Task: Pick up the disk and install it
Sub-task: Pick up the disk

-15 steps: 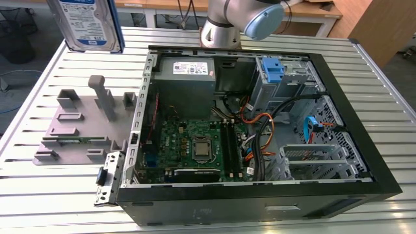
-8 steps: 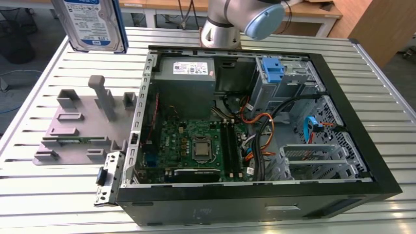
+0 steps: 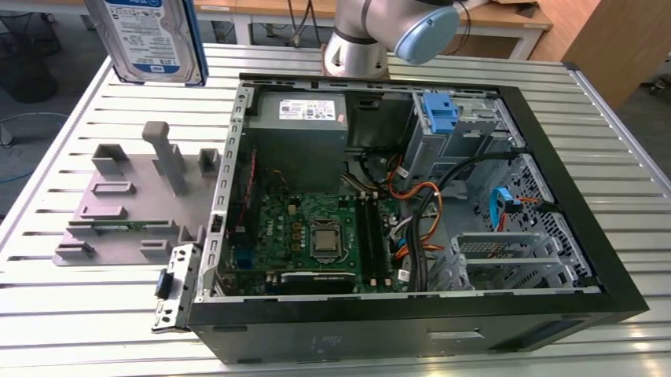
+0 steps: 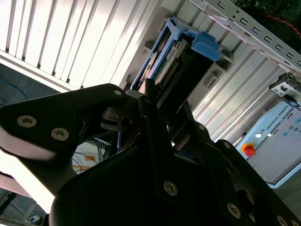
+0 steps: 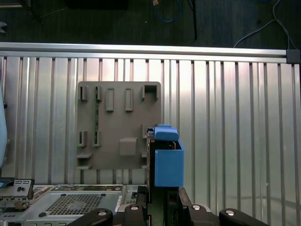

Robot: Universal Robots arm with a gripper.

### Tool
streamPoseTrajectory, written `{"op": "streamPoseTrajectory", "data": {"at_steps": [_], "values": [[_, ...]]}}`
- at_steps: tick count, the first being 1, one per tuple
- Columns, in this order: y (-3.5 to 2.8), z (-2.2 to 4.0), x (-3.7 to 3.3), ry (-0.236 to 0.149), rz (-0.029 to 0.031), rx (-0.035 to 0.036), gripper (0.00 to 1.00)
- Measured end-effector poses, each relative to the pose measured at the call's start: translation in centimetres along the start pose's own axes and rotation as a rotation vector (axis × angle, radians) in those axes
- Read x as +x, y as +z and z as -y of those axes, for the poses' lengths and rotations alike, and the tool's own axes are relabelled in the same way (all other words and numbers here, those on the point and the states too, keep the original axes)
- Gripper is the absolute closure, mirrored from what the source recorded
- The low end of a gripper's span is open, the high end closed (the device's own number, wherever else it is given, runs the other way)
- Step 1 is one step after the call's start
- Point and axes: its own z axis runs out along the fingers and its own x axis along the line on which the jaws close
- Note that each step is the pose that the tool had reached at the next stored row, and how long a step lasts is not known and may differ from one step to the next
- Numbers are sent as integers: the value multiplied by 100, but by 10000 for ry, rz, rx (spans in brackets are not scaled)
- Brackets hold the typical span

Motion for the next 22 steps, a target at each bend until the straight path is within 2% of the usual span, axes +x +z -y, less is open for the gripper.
{"op": "streamPoseTrajectory", "data": {"at_steps": [6,22], "values": [[-1,25,0,0,0,0,65],[-10,255,-2,0,0,-1,65]]}}
